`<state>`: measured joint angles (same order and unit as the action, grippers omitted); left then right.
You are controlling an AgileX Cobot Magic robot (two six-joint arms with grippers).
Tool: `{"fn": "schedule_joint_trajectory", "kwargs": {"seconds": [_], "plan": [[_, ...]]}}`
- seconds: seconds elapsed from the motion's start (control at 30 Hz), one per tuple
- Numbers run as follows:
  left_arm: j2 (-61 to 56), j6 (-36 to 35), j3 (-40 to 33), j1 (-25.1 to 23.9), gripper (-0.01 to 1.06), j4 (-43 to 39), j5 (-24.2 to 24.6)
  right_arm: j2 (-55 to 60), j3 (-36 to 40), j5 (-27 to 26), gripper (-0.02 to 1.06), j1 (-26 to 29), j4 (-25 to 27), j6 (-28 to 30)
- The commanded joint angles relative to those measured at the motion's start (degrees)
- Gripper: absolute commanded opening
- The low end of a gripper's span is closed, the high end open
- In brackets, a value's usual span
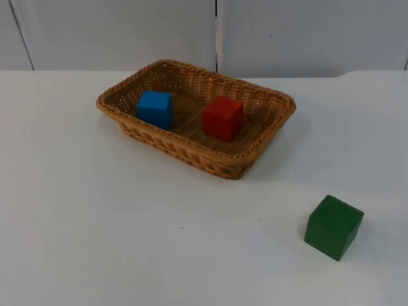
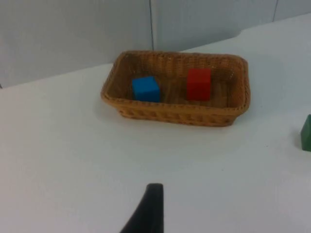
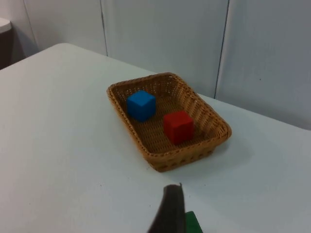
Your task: Pick up one cube with each hand and place exactly two cubes into the same basket, leaving the remaining cube outside.
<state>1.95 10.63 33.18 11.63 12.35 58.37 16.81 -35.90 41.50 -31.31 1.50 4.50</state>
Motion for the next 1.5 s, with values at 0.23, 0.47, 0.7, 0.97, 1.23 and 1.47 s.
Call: {"fn": "schedule_joint_trajectory", "kwargs": {"seconds": [0.23,0.47,0.7,0.97,1.23,1.47], "plan": [[-1.9,-3.9,-3.5,0.3,0.88,-3.1,0.5,-7.1,0.3,7.9,0.69,0.1,-0.1,-0.3],[-1.9,-5.8,-3.7,0.3,0.88,-6.0,1.4,-13.5,0.4,14.4,0.69,0.1,-0.1,-0.3],[-1.9,-5.1,-3.8,0.3,0.88,-6.4,2.2,-16.8,3.1,16.4,0.69,0.1,0.3,-1.4],[-1.9,-5.1,-4.5,0.3,0.88,-6.8,2.9,-16.8,5.1,20.1,0.69,0.1,0.3,-3.0],[-1.9,-5.1,-4.9,0.3,0.88,-6.8,3.2,-16.8,6.0,19.9,0.69,0.1,0.1,-3.8],[-1.9,-5.1,-4.9,0.3,0.88,-6.8,3.2,-16.8,6.5,20.4,0.69,0.1,-0.3,-3.4]]}}
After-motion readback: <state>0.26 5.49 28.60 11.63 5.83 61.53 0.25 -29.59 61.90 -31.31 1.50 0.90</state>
